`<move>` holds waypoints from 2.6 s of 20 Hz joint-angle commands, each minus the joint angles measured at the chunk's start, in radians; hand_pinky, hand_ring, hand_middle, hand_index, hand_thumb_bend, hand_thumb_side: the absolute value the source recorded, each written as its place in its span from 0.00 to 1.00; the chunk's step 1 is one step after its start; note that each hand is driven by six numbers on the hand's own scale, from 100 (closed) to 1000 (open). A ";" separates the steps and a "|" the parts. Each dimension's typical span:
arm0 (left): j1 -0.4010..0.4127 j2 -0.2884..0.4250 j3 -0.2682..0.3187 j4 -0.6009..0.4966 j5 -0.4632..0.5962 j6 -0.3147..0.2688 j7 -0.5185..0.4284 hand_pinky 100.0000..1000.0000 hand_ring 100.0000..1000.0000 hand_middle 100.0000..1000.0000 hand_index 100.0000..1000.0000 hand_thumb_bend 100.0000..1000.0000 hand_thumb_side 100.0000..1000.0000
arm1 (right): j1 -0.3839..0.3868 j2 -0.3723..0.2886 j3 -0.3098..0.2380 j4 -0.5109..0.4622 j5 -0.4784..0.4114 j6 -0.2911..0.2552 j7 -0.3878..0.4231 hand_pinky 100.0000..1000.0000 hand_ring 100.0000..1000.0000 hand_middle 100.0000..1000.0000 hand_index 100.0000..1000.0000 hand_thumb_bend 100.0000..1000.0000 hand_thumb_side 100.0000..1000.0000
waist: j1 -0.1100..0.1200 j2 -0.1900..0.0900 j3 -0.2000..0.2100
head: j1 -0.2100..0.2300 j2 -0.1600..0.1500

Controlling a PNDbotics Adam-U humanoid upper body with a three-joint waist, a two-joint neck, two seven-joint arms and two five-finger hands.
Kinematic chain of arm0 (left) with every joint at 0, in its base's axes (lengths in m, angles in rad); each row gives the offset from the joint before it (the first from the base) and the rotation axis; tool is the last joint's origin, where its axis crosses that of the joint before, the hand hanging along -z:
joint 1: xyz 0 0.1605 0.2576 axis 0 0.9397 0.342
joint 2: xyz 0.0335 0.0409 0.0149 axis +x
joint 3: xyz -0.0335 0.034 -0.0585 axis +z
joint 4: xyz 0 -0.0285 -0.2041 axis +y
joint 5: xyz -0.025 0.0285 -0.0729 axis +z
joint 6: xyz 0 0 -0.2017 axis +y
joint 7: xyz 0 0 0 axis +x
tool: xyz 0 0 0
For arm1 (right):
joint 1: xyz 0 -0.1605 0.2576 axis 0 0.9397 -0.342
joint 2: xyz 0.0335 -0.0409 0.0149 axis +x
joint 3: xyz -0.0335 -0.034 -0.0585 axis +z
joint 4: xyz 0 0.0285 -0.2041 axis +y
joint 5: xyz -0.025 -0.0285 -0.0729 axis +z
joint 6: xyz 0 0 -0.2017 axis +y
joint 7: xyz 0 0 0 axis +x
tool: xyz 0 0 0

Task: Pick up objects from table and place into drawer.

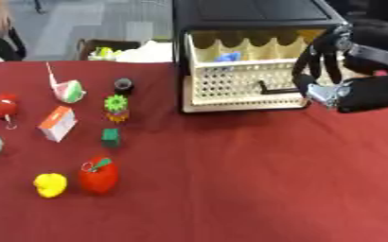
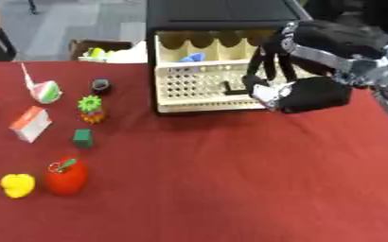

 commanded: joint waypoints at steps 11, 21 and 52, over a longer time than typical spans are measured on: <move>0.003 -0.006 0.004 -0.017 0.007 0.011 -0.020 0.43 0.54 0.55 0.75 0.00 0.80 | 0.012 -0.029 0.043 -0.005 -0.009 0.058 0.086 0.00 0.32 0.43 0.67 0.00 0.69 | 0.003 -0.010 0.007 | -0.011 -0.021; 0.012 -0.024 0.002 -0.017 0.013 0.017 -0.021 0.42 0.54 0.55 0.75 0.00 0.80 | -0.001 0.004 0.099 -0.005 0.041 0.110 0.157 0.04 0.40 0.58 0.74 0.00 0.69 | 0.006 -0.009 0.016 | -0.026 -0.030; 0.032 -0.051 0.007 -0.017 0.020 0.015 -0.009 0.41 0.54 0.55 0.74 0.00 0.80 | -0.025 0.028 0.098 -0.005 0.146 0.294 0.200 0.03 0.39 0.63 0.81 0.00 0.70 | 0.016 0.013 0.034 | -0.056 -0.049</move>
